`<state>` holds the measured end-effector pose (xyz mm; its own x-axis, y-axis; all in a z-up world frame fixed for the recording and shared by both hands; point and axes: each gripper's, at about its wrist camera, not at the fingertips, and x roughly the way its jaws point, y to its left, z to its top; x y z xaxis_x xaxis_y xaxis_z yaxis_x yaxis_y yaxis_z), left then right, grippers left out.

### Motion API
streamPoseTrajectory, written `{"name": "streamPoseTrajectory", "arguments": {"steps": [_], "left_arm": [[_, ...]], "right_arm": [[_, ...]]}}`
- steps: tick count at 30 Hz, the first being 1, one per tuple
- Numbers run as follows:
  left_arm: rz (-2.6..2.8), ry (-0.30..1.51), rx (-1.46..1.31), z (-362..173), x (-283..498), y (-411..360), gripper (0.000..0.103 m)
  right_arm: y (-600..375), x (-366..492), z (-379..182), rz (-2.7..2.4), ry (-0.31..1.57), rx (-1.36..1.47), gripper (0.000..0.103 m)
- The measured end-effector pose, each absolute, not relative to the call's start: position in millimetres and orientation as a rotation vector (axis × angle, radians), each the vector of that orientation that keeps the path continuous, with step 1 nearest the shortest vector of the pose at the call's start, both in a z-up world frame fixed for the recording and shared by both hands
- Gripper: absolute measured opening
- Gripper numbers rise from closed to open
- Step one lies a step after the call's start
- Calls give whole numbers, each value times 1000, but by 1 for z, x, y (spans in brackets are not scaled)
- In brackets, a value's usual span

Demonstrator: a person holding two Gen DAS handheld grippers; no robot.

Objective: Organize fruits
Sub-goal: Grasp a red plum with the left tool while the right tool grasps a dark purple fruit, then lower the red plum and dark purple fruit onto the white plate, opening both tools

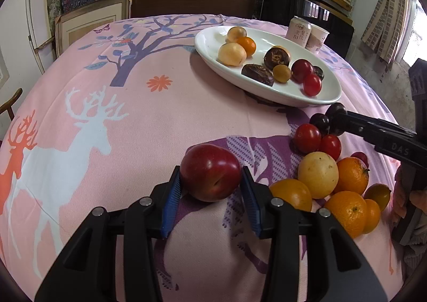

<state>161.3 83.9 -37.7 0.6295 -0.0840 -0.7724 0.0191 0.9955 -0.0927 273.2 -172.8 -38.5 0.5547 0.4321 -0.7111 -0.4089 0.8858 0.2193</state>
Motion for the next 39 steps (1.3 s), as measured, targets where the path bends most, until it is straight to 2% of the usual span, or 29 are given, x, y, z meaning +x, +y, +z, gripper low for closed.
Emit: {"name": "streamPoseTrajectory", "arguments": {"steps": [4,6,8,9,12,14,23,29,39], "left_arm": [[-62,888,-80,-38,162,84,43],[-67,887,-85,-38,163,84,45],[-71,887,-86,-38,164,84,45],[-73,886,-89,-38,164,84,45],[-86,882,-114,-37,165,87,45],[-87,876,-125,-37,165,90,41],[-82,843,-130,-31,160,90,40],[-101,785,-124,-7,158,83,40],[-189,729,-110,38,233,43,40]], "right_arm": [[-171,282,-44,516,874,61,46],[-168,282,-47,531,882,65,38],[-167,280,-46,549,884,61,26],[-167,278,-47,555,888,65,25],[-170,274,-47,550,885,63,24],[-172,271,-47,548,887,69,23],[-199,253,-43,513,863,134,23],[-221,237,-29,496,797,186,23],[-222,286,26,487,707,195,23]]}}
